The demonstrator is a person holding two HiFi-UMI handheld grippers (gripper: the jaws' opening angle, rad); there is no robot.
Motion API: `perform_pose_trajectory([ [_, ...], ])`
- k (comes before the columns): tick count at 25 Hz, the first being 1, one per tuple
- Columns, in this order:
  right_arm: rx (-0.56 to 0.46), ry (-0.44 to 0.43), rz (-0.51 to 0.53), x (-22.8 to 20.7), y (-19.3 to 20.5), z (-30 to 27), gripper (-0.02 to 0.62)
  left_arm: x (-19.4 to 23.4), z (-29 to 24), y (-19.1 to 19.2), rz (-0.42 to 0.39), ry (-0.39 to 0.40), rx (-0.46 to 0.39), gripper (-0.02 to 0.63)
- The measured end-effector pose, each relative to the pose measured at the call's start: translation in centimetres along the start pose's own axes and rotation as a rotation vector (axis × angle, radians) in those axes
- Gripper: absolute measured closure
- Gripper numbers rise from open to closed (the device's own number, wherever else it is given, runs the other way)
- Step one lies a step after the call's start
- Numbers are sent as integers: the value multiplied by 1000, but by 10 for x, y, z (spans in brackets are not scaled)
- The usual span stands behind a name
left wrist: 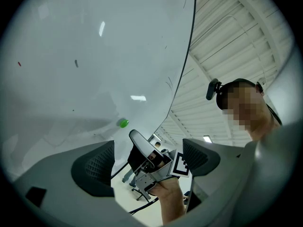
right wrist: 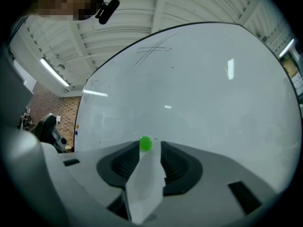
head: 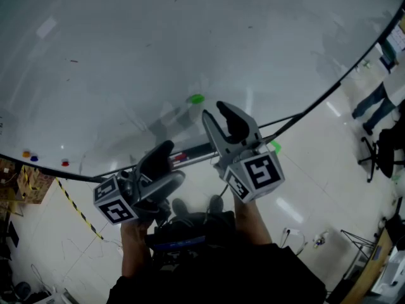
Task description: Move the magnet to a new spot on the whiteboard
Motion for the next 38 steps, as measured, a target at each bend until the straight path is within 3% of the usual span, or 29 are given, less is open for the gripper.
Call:
perform_pose_trajectory([
  [10, 119, -40, 93, -16, 15, 27, 428, -24, -20, 41, 3, -121, -66, 163],
  [16, 195, -117, 77, -11, 36, 35, 430, -35, -12, 62, 15, -170, -78, 163],
  [22, 113, -525, -294, 19, 39, 57, 468, -55, 1, 69, -5, -128, -72, 163],
  [32, 20, -848, -591, 108, 38, 116, 468, -97, 77, 97, 19, -55, -90, 163],
  [38, 30, -854, -620, 160, 46, 156, 468, -124, 113, 125, 46, -1, -90, 163],
])
Point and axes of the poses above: the fingertips, and each gripper's own axes: z backward along the fingers, x to its left, y out of its underside, the point moved 6 cm from there along z, backward along the fingers, and after that the axes turned 7 degrees about x, right-handed, at the moved point
